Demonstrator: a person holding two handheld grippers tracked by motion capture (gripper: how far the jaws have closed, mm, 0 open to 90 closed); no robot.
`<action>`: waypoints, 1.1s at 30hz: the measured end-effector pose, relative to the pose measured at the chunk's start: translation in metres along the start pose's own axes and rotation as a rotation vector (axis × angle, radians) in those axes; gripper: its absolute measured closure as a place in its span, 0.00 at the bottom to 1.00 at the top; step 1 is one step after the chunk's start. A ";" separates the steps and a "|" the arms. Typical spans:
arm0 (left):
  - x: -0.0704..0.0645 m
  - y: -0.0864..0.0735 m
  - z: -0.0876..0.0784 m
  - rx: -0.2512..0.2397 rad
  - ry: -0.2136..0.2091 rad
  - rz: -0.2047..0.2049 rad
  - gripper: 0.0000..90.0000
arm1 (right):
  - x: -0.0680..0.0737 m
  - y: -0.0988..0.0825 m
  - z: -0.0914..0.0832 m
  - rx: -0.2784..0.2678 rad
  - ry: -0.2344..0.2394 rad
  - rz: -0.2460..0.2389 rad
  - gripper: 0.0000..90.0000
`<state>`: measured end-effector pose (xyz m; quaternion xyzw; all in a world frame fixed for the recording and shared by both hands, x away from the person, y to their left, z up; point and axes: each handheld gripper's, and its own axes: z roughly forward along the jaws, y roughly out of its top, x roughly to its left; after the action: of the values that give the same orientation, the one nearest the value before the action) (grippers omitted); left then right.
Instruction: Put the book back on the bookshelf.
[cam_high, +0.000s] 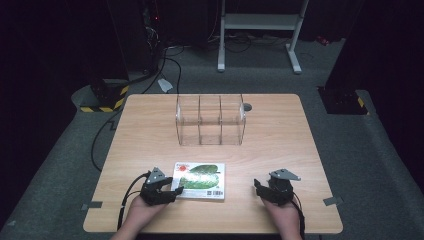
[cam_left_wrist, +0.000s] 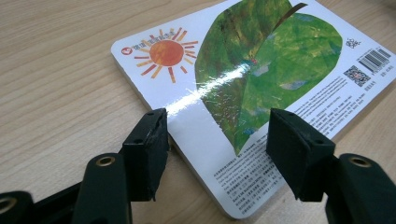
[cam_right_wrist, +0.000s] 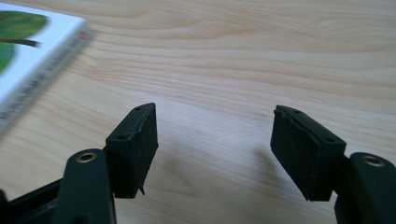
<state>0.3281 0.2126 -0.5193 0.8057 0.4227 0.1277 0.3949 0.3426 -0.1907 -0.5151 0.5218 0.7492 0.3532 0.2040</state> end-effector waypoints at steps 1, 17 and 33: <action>0.000 0.000 0.000 -0.002 -0.004 -0.005 0.43 | 0.003 0.000 -0.001 -0.007 0.011 -0.005 0.34; -0.006 -0.002 0.005 -0.027 0.004 -0.028 0.37 | 0.059 0.009 -0.001 -0.063 0.107 -0.087 0.57; -0.006 -0.003 0.005 -0.020 0.001 -0.063 0.36 | 0.097 0.006 0.001 -0.037 0.235 -0.138 0.40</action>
<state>0.3252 0.2062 -0.5238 0.7880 0.4467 0.1195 0.4065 0.3111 -0.0987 -0.5053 0.4200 0.7954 0.4110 0.1482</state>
